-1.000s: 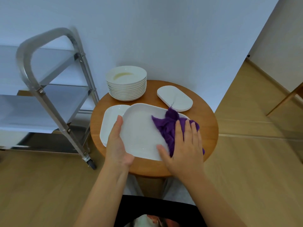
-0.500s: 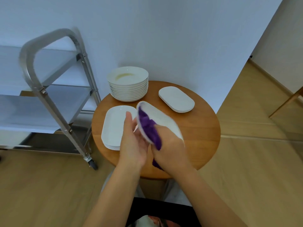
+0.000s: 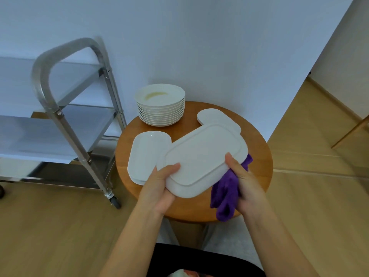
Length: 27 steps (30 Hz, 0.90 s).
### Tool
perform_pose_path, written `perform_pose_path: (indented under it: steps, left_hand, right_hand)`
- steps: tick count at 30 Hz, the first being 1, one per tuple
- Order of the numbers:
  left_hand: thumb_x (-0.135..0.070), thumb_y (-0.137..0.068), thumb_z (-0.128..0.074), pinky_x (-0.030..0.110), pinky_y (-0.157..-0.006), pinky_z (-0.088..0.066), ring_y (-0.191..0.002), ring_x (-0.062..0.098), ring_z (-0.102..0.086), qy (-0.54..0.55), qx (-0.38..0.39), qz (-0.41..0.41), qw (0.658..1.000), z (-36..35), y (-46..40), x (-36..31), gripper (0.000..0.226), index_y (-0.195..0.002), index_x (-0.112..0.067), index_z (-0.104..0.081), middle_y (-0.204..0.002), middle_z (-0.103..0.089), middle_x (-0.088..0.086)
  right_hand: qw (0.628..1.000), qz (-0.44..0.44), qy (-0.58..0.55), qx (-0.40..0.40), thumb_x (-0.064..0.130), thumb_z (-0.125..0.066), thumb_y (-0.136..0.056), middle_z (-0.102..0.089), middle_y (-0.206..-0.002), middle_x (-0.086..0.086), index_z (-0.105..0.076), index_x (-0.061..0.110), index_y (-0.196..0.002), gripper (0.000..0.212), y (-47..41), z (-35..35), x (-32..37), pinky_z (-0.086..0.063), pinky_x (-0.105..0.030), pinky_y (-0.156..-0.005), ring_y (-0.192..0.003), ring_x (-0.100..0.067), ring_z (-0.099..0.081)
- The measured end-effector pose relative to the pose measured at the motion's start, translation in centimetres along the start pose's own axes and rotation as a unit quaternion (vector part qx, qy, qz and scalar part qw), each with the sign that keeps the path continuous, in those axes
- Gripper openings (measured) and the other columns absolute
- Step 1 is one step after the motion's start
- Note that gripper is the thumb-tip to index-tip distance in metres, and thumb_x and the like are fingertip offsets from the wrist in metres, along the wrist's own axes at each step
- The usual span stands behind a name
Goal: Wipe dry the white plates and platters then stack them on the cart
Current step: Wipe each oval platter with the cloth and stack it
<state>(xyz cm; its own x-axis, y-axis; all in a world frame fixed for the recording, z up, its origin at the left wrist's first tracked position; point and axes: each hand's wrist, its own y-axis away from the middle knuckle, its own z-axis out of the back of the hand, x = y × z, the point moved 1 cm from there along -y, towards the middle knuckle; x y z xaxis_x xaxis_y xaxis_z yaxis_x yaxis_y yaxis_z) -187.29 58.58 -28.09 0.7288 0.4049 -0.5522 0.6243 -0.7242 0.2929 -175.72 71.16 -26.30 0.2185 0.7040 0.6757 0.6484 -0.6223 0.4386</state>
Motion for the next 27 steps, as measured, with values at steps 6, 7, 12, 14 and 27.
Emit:
perform_pose_path:
  steps: [6, 7, 12, 14, 27]
  left_hand:
    - [0.004, -0.066, -0.069, 0.04, -0.076, -0.057, -0.098, 0.024, -0.066, -0.273, -0.053, -0.102, 0.955, -0.8, -0.2, -2.0, 0.053, -0.109, -0.024, -0.059, -0.103, -0.07, 0.003]
    - [0.006, -0.07, -0.068, 0.045, -0.083, -0.055, -0.102, 0.026, -0.062, -0.315, -0.064, -0.097, 0.942, -0.9, -0.3, -2.2, 0.053, -0.113, -0.023, -0.057, -0.108, -0.068, 0.005]
    - [0.008, -0.07, -0.065, 0.033, -0.077, -0.057, -0.094, 0.02, -0.064, -0.464, 0.013, -0.059, 0.884, -2.5, -0.5, -1.5, 0.048, -0.107, -0.022, -0.061, -0.096, -0.069, 0.002]
    - [0.014, -0.069, -0.06, 0.019, -0.061, -0.053, -0.079, 0.009, -0.067, -0.475, 0.067, -0.051, 0.876, -3.1, -0.3, -1.6, 0.045, -0.094, -0.023, -0.064, -0.08, -0.072, -0.006]
    - [-0.011, -0.046, -0.074, 0.044, -0.084, -0.055, -0.101, 0.032, -0.062, -0.512, 0.172, 0.007, 0.842, -2.9, 0.9, -4.4, 0.051, -0.097, -0.016, -0.067, -0.101, -0.067, 0.013]
  right_hand:
    - [0.981, 0.082, -0.086, -0.155, 0.034, -0.053, -0.092, -0.066, -0.072, 0.006, -0.056, 0.023, -0.096, 0.012, -1.1, 0.8, 1.8, -0.05, -0.026, -0.061, -0.061, -0.008, -0.065]
    - [0.982, 0.115, -0.067, -0.131, 0.031, -0.052, -0.093, -0.066, -0.064, 0.009, -0.056, 0.025, -0.092, 0.007, -1.0, 0.1, 2.3, -0.048, -0.024, -0.057, -0.055, -0.004, -0.065]
    - [0.954, 0.122, 0.244, 0.125, 0.009, -0.058, -0.074, -0.064, -0.104, 0.006, -0.037, 0.03, -0.131, 0.064, -0.3, -5.0, 2.8, -0.05, -0.024, -0.071, -0.089, -0.008, -0.063]
    - [0.85, 0.118, 0.48, 0.181, 0.012, -0.064, -0.066, -0.043, -0.135, 0.003, -0.01, 0.044, -0.144, 0.1, -0.5, -6.0, 2.8, -0.053, -0.032, -0.082, -0.115, -0.021, -0.051]
    - [0.673, 0.044, 0.647, 0.356, 0.021, -0.083, -0.065, -0.064, -0.106, 0.01, -0.054, 0.032, -0.113, 0.057, -2.1, -5.7, 6.1, -0.058, -0.027, -0.069, -0.098, -0.017, -0.065]
